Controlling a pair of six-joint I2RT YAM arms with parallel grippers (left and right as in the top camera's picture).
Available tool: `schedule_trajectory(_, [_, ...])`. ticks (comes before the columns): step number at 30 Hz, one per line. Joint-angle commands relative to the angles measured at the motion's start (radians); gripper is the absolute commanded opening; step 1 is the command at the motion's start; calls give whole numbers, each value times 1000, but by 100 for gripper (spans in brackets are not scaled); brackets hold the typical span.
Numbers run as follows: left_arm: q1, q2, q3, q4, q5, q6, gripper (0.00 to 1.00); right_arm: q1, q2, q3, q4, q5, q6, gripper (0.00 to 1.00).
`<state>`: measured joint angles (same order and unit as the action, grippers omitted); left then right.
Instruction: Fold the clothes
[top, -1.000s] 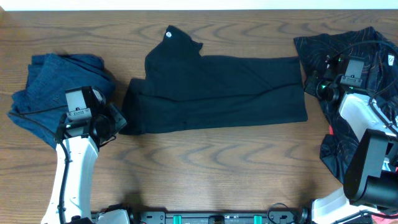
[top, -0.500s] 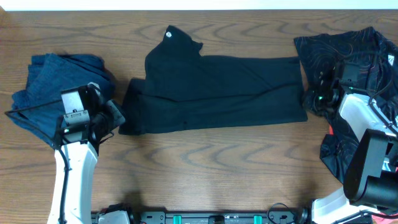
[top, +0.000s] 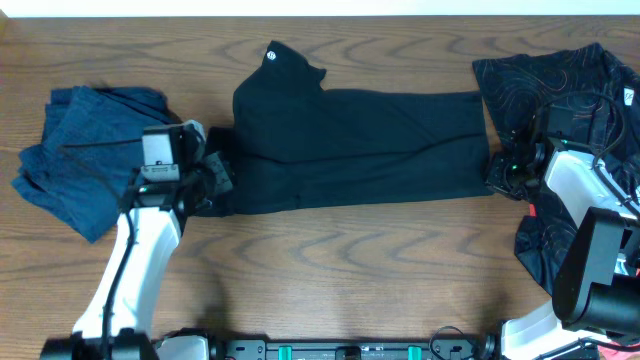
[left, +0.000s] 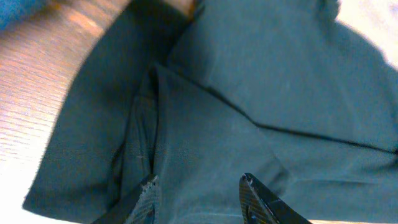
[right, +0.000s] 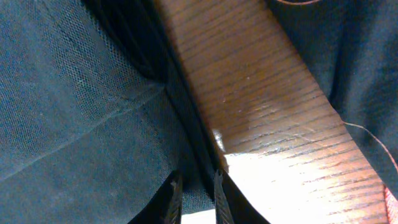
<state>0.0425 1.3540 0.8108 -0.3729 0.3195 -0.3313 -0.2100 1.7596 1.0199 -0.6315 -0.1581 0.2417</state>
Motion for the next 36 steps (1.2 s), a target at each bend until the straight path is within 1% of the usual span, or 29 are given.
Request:
schedule_trajectory(1, [-22, 65, 1, 21, 10, 20, 43, 8, 8, -4, 0, 12, -28, 20])
schedule_trajectory(2, [-29, 84, 1, 33, 9, 21, 47, 11, 8, -5, 0, 12, -28, 23])
schedule_trajectory(5, [-49, 151, 1, 76, 9, 21, 49, 19, 8, -15, 0, 12, -26, 23])
schedule_trajectory(9, [-61, 237, 1, 100, 9, 20, 49, 31, 8, -36, 11, 12, -26, 18])
schedule_trajectory(12, [-61, 282, 1, 100, 9, 21, 49, 34, 8, -47, 21, 13, -26, 17])
schedule_trajectory(16, [-61, 298, 1, 100, 9, 21, 48, 34, 8, -54, 21, 23, -26, 21])
schedule_trajectory(21, [-61, 298, 1, 102, 9, 21, 49, 34, 8, -75, 38, 39, -26, 22])
schedule_trajectory(23, [-61, 298, 1, 102, 9, 21, 49, 34, 8, -85, 45, 39, -26, 19])
schedule_trajectory(25, [-61, 298, 1, 98, 8, 21, 49, 34, 8, -89, 44, 39, -26, 3])
schedule_trajectory(26, [-61, 298, 1, 95, 9, 21, 49, 34, 8, -89, 44, 39, -26, 1])
schedule_trajectory(31, [-61, 298, 1, 36, 9, 21, 49, 33, 8, -89, 5, 51, -22, 1])
schedule_trajectory(36, [-61, 298, 1, -79, 8, 21, 49, 32, 8, -89, -111, 193, 76, 1])
